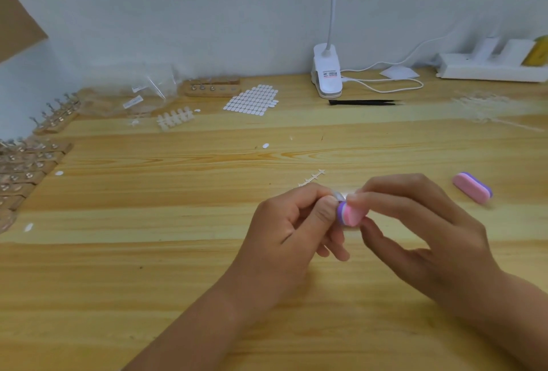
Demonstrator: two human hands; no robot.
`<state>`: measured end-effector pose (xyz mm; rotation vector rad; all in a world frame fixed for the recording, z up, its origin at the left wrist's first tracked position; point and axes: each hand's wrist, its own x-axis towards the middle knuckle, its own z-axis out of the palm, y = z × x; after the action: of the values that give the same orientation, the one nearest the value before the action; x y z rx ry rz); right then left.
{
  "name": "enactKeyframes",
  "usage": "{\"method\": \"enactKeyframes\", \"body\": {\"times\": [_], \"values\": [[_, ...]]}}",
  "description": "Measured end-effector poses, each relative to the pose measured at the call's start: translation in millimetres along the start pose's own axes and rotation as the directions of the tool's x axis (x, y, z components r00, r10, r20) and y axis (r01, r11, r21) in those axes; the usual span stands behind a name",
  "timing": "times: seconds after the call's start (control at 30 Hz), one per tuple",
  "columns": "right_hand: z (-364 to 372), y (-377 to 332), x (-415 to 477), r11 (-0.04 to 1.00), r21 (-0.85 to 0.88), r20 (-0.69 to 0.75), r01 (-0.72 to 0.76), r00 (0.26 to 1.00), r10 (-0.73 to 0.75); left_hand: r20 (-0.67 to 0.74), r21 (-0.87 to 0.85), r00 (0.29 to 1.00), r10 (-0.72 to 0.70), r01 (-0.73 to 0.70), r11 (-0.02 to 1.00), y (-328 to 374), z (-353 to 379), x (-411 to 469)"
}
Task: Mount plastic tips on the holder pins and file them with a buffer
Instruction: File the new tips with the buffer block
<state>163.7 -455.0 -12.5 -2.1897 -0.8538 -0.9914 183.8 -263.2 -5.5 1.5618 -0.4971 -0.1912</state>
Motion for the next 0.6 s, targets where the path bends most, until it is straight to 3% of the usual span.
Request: {"method": "enactKeyframes", "body": {"times": [0.17, 0.33, 0.6], "values": [[0.8, -4.9, 0.6, 0.999, -0.006, -0.042, 0.05, 0.998, -0.05, 0.008, -0.015, 1.0, 0.001, -0.001, 1.0, -1.2, -2.7, -1.1], [-3.9, 11.8, -0.9, 0.997, -0.054, -0.058, -0.057, 0.997, 0.054, 0.054, -0.024, 0.997, 0.05, -0.049, 0.999, 1.1, 2.6, -1.9], [-3.5, 0.3, 1.9, 0.994, -0.089, -0.151, -0.063, 0.987, 0.049, -0.036, -0.035, 0.998, 0.055, -0.057, 0.998, 3.4, -1.0, -2.8]]}}
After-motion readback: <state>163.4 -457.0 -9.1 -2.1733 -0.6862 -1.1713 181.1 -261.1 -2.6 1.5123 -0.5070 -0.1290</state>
